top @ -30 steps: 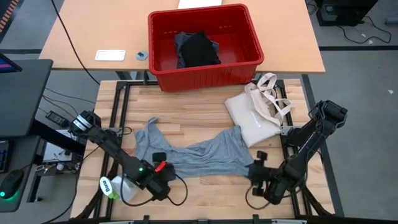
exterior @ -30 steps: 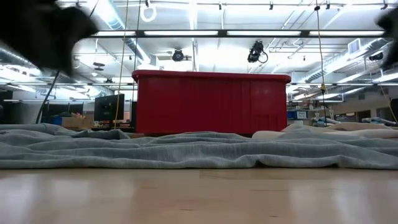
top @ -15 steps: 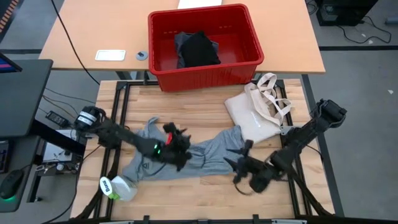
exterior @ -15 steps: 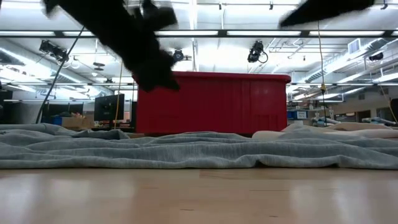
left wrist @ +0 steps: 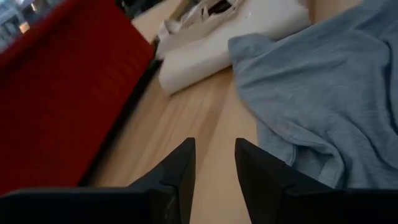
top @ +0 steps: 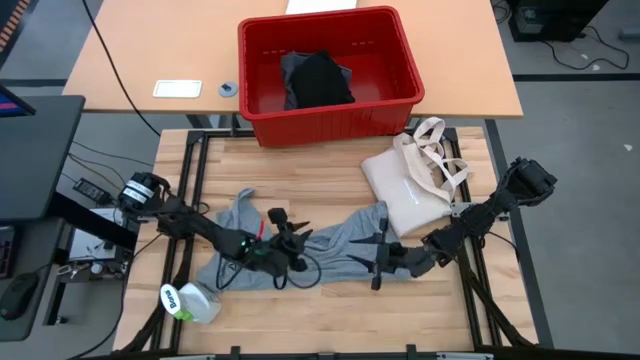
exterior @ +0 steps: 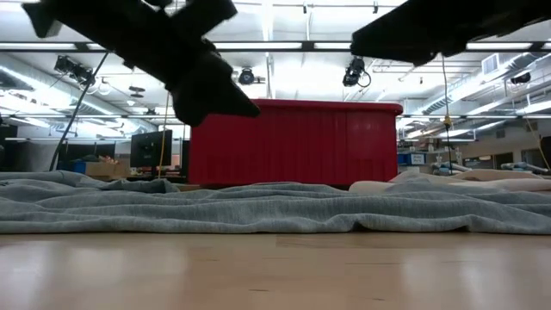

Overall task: Fold Laundry from Bin
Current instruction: Fold the gray shirt

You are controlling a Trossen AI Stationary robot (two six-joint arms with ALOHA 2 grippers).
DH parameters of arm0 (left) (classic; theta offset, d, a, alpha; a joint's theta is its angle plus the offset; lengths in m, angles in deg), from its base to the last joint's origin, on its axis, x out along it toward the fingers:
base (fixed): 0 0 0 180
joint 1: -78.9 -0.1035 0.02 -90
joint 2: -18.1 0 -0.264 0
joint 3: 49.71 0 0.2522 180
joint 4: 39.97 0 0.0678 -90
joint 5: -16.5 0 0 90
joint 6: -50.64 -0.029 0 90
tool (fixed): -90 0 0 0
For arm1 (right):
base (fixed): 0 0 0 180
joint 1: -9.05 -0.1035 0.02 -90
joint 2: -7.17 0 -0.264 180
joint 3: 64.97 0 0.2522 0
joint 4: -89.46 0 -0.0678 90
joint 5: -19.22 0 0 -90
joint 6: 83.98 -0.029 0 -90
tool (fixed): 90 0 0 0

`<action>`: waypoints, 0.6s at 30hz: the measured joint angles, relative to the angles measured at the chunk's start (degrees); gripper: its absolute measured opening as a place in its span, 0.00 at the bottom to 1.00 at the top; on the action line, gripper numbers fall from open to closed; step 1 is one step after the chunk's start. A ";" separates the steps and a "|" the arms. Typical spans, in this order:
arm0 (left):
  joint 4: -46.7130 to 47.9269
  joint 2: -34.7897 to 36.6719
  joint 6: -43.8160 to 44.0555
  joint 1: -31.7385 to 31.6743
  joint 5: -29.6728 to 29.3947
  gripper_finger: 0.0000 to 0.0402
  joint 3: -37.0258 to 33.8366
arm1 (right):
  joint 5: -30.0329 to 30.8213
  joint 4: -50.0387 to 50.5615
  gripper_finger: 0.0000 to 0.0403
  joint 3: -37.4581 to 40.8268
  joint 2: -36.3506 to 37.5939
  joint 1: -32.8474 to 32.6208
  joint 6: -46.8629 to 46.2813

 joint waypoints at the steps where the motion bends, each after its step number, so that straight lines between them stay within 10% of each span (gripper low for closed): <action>1: 0.06 0.02 -0.70 0.31 -0.98 0.29 0.01 | -1.08 -0.44 0.44 0.07 0.00 0.46 -0.15; 6: 5.56 0.04 3.80 0.54 -9.82 0.29 0.01 | -8.09 -0.39 0.44 0.08 0.00 1.69 -3.63; 18: 7.99 0.04 4.61 0.13 -10.18 0.29 0.00 | -9.75 -0.34 0.44 0.08 0.00 0.93 -3.11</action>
